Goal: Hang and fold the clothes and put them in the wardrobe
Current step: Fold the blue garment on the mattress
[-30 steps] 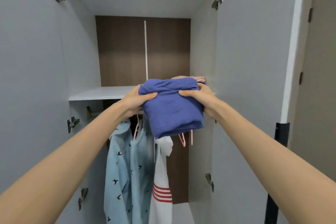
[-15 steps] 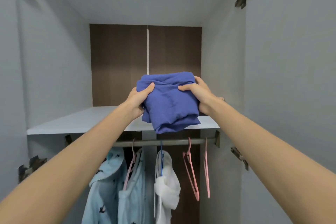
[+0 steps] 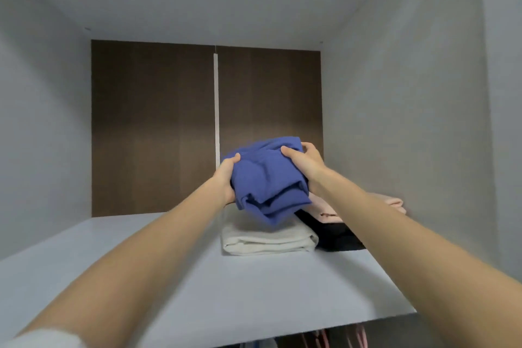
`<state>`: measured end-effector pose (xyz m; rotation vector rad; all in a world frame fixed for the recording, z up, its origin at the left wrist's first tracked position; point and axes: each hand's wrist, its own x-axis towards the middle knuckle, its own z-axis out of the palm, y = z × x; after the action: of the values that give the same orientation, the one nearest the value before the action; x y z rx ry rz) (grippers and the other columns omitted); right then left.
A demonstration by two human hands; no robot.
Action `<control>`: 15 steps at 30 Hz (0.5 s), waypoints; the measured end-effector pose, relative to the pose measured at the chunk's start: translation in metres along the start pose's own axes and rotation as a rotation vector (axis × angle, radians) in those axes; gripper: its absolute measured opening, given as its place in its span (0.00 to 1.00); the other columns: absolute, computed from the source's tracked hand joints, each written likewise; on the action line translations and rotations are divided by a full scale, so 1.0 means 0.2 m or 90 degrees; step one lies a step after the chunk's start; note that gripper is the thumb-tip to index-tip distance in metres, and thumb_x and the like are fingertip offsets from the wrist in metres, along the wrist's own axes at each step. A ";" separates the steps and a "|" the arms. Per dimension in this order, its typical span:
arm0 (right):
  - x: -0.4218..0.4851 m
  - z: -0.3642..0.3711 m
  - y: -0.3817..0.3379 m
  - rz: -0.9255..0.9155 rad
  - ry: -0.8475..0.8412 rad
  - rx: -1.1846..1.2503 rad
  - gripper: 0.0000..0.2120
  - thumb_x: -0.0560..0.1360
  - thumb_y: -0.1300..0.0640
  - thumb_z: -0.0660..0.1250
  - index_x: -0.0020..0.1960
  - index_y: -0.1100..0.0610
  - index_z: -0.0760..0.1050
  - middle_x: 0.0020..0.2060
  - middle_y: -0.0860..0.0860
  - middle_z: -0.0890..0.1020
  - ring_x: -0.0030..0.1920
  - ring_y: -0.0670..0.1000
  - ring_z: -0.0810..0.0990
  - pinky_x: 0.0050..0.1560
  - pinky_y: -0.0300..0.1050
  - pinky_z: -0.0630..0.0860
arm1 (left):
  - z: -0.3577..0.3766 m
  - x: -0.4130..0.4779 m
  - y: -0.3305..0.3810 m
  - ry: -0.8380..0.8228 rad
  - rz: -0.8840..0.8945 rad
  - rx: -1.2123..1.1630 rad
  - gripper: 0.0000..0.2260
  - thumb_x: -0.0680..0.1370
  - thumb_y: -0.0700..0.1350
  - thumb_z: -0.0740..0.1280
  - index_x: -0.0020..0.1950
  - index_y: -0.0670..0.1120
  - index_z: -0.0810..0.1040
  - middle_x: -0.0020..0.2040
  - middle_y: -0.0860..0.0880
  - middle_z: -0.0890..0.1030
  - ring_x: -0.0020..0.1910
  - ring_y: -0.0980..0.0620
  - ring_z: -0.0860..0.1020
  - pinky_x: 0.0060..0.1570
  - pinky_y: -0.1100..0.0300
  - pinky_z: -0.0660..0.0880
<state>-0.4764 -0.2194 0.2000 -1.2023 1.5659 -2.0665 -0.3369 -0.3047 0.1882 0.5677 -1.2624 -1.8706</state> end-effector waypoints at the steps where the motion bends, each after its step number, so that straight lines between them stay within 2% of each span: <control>1: 0.06 0.01 0.03 0.013 -0.001 -0.008 0.13 0.77 0.56 0.66 0.57 0.58 0.66 0.43 0.50 0.75 0.40 0.46 0.75 0.35 0.40 0.71 | 0.00 0.07 -0.01 0.002 -0.007 0.005 0.15 0.80 0.52 0.60 0.46 0.41 0.76 0.40 0.43 0.81 0.39 0.45 0.77 0.35 0.55 0.72; 3: 0.16 0.03 0.12 0.037 -0.016 -0.036 0.09 0.78 0.55 0.64 0.52 0.59 0.68 0.44 0.52 0.75 0.39 0.47 0.75 0.33 0.39 0.70 | -0.04 0.20 -0.04 0.014 -0.024 0.024 0.14 0.82 0.48 0.56 0.45 0.41 0.73 0.36 0.44 0.79 0.36 0.45 0.74 0.35 0.57 0.71; 5: 0.23 0.04 0.22 0.043 -0.032 -0.095 0.08 0.80 0.55 0.62 0.52 0.61 0.70 0.47 0.55 0.76 0.39 0.48 0.75 0.34 0.39 0.71 | -0.10 0.31 -0.09 0.029 -0.047 0.041 0.14 0.82 0.43 0.52 0.40 0.40 0.70 0.30 0.45 0.77 0.33 0.46 0.73 0.33 0.59 0.70; 7: 0.26 0.05 0.31 0.051 -0.046 -0.183 0.14 0.81 0.55 0.60 0.59 0.65 0.70 0.51 0.58 0.75 0.47 0.52 0.76 0.45 0.43 0.74 | -0.16 0.36 -0.13 0.047 -0.083 0.084 0.15 0.82 0.39 0.51 0.35 0.40 0.67 0.27 0.45 0.75 0.29 0.47 0.72 0.28 0.61 0.70; 9: 0.28 0.05 0.39 0.043 -0.065 -0.334 0.19 0.80 0.53 0.61 0.65 0.66 0.66 0.58 0.60 0.75 0.59 0.58 0.75 0.59 0.48 0.71 | -0.21 0.39 -0.15 0.069 -0.123 0.170 0.15 0.81 0.38 0.54 0.35 0.39 0.67 0.27 0.45 0.75 0.30 0.46 0.70 0.25 0.61 0.70; 11: 0.29 0.06 0.43 0.026 -0.084 -0.483 0.22 0.80 0.52 0.60 0.68 0.64 0.62 0.63 0.60 0.73 0.64 0.60 0.72 0.61 0.47 0.67 | -0.24 0.39 -0.14 0.078 -0.134 0.243 0.14 0.81 0.39 0.56 0.35 0.39 0.68 0.23 0.46 0.76 0.31 0.47 0.69 0.20 0.63 0.70; 13: 0.30 0.07 0.42 0.023 -0.093 -0.533 0.22 0.80 0.53 0.61 0.68 0.64 0.62 0.65 0.61 0.72 0.65 0.60 0.71 0.60 0.46 0.67 | -0.24 0.39 -0.13 0.077 -0.139 0.291 0.15 0.82 0.38 0.55 0.35 0.38 0.68 0.21 0.45 0.75 0.32 0.46 0.69 0.29 0.58 0.72; 15: 0.31 0.08 0.39 0.012 -0.075 -0.520 0.21 0.79 0.55 0.62 0.68 0.64 0.65 0.64 0.60 0.73 0.64 0.59 0.72 0.59 0.44 0.67 | -0.23 0.38 -0.11 0.079 -0.133 0.318 0.16 0.82 0.35 0.52 0.34 0.37 0.66 0.29 0.44 0.74 0.32 0.46 0.67 0.37 0.55 0.69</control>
<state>-0.5209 -0.2998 0.1579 -1.4857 2.4380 -1.3034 -0.3553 -0.3880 0.1537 1.0977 -1.6460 -1.6458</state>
